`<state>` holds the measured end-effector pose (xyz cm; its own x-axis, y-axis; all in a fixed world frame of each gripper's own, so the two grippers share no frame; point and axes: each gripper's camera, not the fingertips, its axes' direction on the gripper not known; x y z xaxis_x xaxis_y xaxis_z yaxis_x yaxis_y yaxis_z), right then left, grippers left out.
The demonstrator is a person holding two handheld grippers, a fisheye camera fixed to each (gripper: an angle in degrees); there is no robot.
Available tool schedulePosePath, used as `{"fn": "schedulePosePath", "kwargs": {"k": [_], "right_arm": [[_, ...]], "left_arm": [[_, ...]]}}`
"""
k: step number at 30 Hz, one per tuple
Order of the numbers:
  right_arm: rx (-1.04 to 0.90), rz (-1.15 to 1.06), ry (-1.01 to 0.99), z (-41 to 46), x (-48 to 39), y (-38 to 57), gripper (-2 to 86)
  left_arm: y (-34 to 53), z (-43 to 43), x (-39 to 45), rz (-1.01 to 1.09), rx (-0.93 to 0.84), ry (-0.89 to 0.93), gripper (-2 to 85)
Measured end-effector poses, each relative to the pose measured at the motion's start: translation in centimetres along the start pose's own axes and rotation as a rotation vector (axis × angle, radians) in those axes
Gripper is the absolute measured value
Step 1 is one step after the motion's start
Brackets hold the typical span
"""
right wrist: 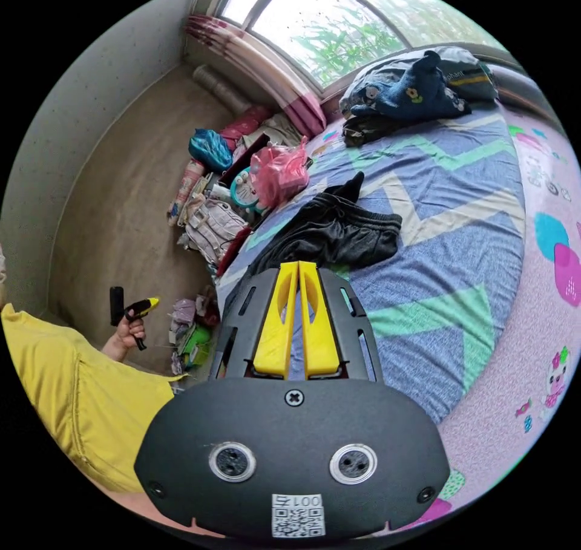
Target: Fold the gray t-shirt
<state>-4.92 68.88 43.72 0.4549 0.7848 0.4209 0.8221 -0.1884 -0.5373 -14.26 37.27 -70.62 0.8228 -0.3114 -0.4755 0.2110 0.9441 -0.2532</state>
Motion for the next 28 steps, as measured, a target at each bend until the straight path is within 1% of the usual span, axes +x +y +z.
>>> {"fn": "schedulePosePath", "kwargs": {"k": [4, 5, 6, 9, 11, 15, 17, 21, 28], "right_arm": [[-0.034, -0.06, 0.086, 3.1, 0.4, -1.9, 0.5], [-0.036, -0.065, 0.143, 3.8, 0.5, -2.3, 0.6], [-0.03, -0.057, 0.196, 4.5, 0.7, -2.7, 0.7], [-0.003, 0.004, 0.251, 5.7, 2.2, -3.6, 0.9], [0.0, 0.044, 0.247, 6.4, 3.6, -4.3, 1.3], [-0.041, 0.145, 0.225, 8.1, 7.3, -5.9, 3.0], [-0.058, 0.156, 0.229, 8.8, 8.7, -6.7, 3.8], [-0.112, 0.171, 0.232, 10.2, 12.8, -9.1, 5.8], [-0.204, 0.208, 0.194, 12.6, 21.1, -13.1, 7.5]], "left_arm": [[-6.3, 0.7, 3.5, 0.06, -0.102, 0.024, -1.3], [-8.4, 1.0, 4.3, 0.064, -0.133, 0.05, -1.3], [-9.4, 1.2, 4.7, 0.066, -0.145, 0.067, -1.3], [-14.8, 1.7, 6.9, 0.099, -0.183, 0.127, -1.3], [-19.0, 2.2, 8.8, 0.138, -0.209, 0.137, -1.3], [-24.7, 3.6, 11.4, 0.17, -0.242, 0.139, -1.3], [-28.1, 4.6, 13.2, 0.169, -0.269, 0.153, -1.3], [-32.3, 5.2, 16.4, 0.173, -0.267, 0.187, -1.3], [-38.1, 7.6, 21.9, 0.18, -0.342, 0.173, -1.3]]}}
